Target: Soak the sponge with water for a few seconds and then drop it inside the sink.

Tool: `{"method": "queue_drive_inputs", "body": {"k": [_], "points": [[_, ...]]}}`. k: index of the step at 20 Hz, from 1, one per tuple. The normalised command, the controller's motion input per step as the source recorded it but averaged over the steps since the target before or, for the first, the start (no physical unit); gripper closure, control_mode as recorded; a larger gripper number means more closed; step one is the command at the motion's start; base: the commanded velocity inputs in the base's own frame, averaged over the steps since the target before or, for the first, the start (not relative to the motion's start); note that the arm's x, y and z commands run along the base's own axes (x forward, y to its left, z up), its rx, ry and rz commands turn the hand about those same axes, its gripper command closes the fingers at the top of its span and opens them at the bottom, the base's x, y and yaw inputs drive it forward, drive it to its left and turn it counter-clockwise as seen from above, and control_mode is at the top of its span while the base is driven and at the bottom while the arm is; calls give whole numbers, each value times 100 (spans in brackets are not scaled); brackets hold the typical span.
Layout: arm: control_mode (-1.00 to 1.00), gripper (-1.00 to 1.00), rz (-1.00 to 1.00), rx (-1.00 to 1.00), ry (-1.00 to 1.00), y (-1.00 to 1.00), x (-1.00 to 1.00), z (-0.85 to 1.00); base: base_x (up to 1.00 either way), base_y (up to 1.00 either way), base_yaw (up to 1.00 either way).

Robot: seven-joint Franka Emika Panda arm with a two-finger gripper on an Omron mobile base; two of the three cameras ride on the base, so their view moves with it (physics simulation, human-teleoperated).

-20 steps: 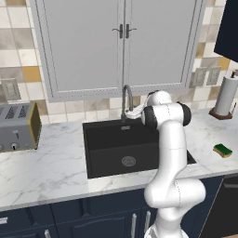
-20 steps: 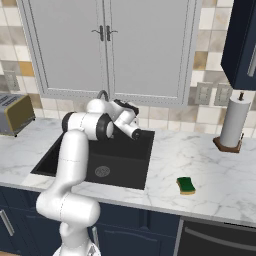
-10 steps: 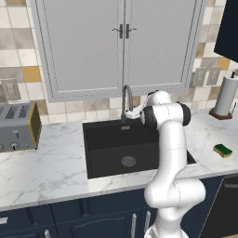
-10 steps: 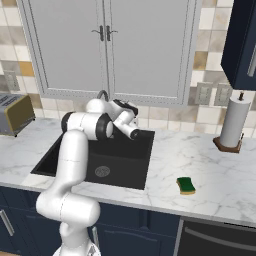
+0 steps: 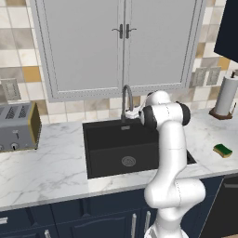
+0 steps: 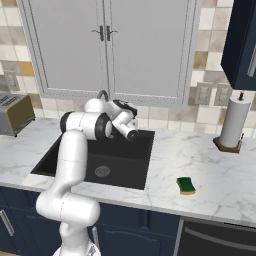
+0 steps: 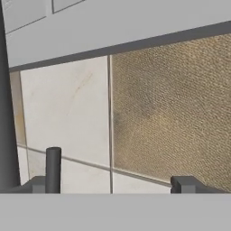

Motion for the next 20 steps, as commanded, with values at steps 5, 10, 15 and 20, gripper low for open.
{"method": "queue_drive_inputs", "body": {"k": [5,10,15,20], "points": [[-100,-100,-6,0,0,-11,0,-26,0,0,0],[-100,-100,-4,0,0,-11,3,-27,0,0,0],[-100,-100,-3,1,0,-13,5,-37,0,0,0],[-100,-100,-3,2,1,-14,5,-45,0,0,0]]}}
